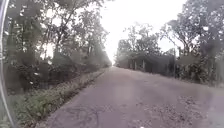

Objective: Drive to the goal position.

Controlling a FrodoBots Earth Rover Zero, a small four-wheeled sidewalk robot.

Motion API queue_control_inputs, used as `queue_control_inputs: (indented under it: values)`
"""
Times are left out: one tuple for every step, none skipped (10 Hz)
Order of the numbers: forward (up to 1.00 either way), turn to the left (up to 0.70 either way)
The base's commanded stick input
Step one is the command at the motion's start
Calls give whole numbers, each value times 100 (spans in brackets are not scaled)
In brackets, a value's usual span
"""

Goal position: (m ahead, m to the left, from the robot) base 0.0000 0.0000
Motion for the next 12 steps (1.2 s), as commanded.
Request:
queue_control_inputs:
  values:
    - [10, 1]
    - [10, 1]
    - [10, 1]
    - [10, 1]
    - [10, 1]
    - [10, 1]
    - [10, 1]
    - [10, 1]
    - [10, 1]
    - [10, 1]
    - [10, 1]
    - [10, 1]
